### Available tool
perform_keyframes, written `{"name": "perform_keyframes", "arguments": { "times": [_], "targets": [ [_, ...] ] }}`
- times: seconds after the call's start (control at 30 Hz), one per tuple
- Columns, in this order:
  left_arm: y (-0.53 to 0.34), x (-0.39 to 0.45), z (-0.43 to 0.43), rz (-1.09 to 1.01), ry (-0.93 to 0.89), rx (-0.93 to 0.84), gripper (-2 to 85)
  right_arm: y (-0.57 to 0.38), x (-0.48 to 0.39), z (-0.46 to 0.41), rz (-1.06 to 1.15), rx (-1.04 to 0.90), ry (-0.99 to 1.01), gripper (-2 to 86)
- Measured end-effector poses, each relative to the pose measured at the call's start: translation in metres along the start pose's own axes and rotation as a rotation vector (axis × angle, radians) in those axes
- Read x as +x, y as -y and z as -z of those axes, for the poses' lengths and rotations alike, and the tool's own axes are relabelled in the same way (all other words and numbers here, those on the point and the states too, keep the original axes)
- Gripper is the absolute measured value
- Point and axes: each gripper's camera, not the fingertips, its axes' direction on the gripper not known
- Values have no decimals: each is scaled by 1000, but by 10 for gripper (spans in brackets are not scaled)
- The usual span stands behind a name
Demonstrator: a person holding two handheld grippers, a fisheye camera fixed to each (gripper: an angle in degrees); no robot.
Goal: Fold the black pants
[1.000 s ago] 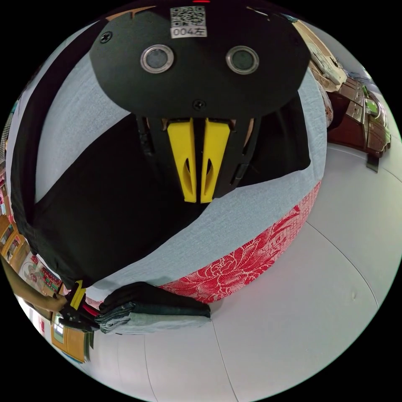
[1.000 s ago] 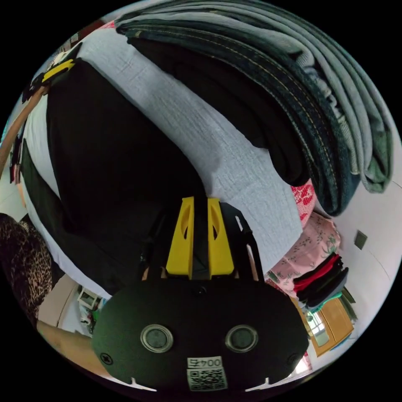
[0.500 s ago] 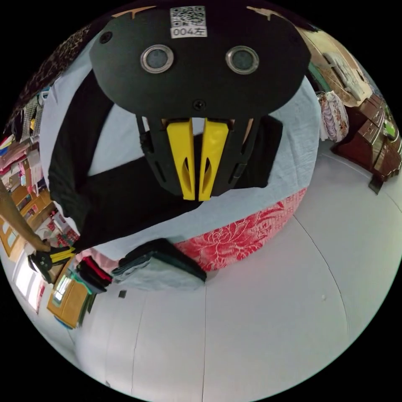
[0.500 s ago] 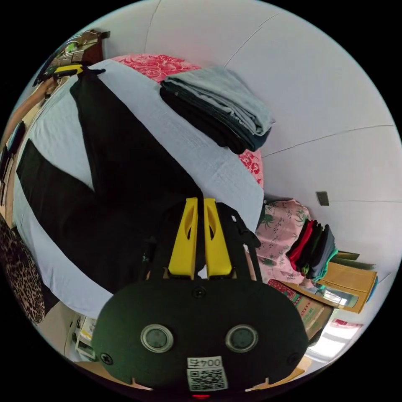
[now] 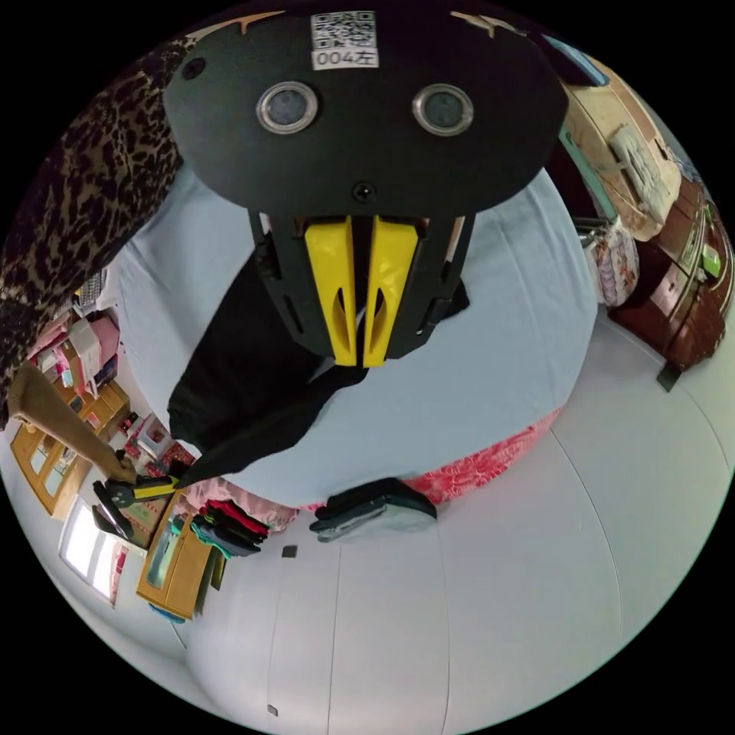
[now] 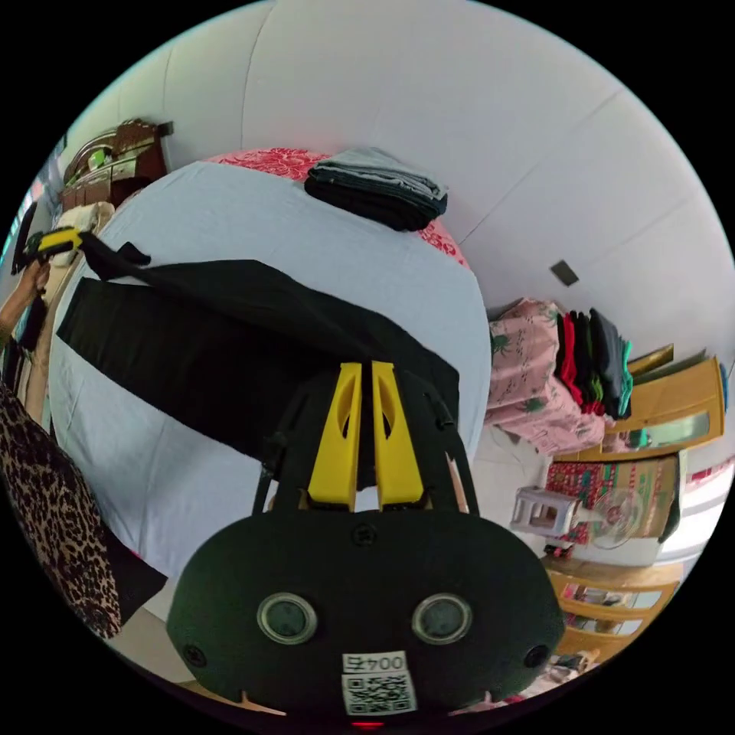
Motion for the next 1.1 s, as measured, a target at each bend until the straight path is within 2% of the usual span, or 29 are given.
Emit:
{"name": "perform_keyframes", "arguments": {
  "times": [0.1,0.43,0.57,0.67,0.83,0.93,1.0,1.1],
  "targets": [
    [-32,22,-6,11,-48,-44,11,-46,1,6,-76,-33,45,33],
    [-76,96,-14,-53,3,-195,11,-152,23,25,-192,-53,80,31],
    [-88,110,-27,-2,-42,-251,11,-186,46,26,-236,-79,122,32],
    [-94,125,-42,-6,-53,-311,10,-208,71,30,-287,-84,196,38],
    [-99,146,-64,-8,-46,-384,11,-249,127,61,-382,32,407,55],
    [-97,155,-71,-1,-47,-408,11,-291,177,78,-581,159,502,74],
    [-97,157,-75,15,-58,-415,11,-330,223,77,-829,252,593,80],
    [-95,162,-77,37,-73,-417,11,-366,269,61,-1074,317,734,90]
  ]
}}
